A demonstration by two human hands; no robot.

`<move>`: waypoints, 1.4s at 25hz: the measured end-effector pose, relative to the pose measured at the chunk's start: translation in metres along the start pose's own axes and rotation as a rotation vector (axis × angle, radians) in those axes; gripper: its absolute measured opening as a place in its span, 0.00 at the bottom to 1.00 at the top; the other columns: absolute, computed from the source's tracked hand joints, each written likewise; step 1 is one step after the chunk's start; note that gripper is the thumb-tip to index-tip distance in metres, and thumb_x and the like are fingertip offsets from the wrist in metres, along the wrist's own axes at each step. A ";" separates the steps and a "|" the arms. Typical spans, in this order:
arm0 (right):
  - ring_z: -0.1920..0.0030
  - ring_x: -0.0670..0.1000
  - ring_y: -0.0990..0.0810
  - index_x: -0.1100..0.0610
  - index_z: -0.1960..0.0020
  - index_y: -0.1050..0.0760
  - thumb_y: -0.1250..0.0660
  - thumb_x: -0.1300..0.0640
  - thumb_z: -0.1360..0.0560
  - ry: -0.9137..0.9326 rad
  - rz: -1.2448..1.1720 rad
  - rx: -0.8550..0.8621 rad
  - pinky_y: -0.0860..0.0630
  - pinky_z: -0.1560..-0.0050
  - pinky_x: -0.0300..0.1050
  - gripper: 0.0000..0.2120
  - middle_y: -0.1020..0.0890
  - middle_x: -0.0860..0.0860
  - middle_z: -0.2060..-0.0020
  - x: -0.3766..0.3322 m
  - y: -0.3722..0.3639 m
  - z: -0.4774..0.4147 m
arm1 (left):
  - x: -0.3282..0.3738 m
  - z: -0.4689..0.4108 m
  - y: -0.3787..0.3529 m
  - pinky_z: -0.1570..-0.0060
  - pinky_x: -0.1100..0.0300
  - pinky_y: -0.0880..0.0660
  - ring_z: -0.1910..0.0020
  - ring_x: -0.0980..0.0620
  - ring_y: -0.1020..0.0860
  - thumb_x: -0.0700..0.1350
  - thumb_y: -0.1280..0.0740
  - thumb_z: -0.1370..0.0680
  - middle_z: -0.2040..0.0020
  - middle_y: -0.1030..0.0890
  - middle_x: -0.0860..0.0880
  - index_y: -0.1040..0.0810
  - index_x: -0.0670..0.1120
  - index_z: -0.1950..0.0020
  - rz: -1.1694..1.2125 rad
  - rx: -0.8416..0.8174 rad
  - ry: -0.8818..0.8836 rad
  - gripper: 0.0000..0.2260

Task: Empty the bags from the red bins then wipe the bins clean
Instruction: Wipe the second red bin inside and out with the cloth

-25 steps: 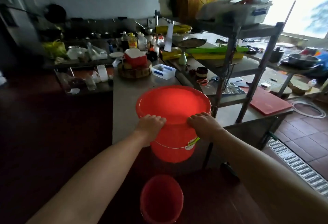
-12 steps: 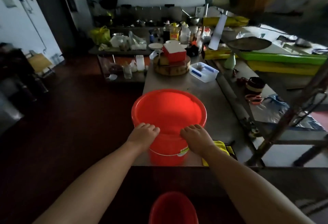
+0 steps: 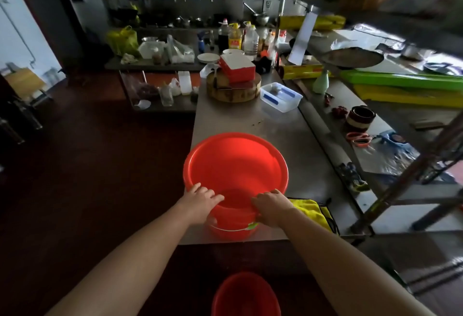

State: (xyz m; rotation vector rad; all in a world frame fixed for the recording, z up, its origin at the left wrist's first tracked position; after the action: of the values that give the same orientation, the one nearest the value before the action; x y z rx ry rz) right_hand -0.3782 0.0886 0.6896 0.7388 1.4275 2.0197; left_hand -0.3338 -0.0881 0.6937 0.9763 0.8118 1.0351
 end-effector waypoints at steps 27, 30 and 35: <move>0.29 0.53 0.30 0.47 0.28 0.30 0.35 0.43 0.21 -0.386 -0.304 0.140 0.33 0.33 0.50 0.23 0.27 0.48 0.32 0.301 -0.088 0.101 | 0.246 -0.227 0.093 0.30 0.49 0.36 0.30 0.45 0.31 0.59 0.43 0.17 0.30 0.28 0.48 0.34 0.52 0.24 0.097 0.273 -0.150 0.23; 0.32 0.54 0.27 0.46 0.29 0.29 0.35 0.44 0.21 -0.347 -0.363 0.084 0.30 0.36 0.49 0.21 0.25 0.49 0.34 0.302 -0.138 0.084 | 0.250 -0.245 0.041 0.33 0.50 0.32 0.32 0.44 0.29 0.56 0.41 0.18 0.32 0.26 0.47 0.30 0.52 0.28 0.147 0.177 -0.075 0.20; 0.33 0.54 0.25 0.47 0.30 0.28 0.36 0.46 0.22 -0.262 -0.411 -0.069 0.29 0.37 0.50 0.21 0.24 0.50 0.34 0.278 -0.233 0.064 | 0.253 -0.254 -0.068 0.40 0.50 0.29 0.36 0.44 0.27 0.52 0.37 0.19 0.37 0.25 0.48 0.27 0.51 0.36 0.237 0.057 0.009 0.13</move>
State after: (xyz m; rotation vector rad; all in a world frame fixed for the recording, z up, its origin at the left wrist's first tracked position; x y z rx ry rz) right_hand -0.4976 0.3924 0.5195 0.5967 1.2336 1.5860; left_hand -0.4610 0.2043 0.5161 1.1366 0.7484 1.2249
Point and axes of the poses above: each hand's wrist, its own z-axis away from the middle knuckle, its own y-axis out of the back of the hand, x = y × z, the point moved 7 cm from there along -z, towards the middle knuckle
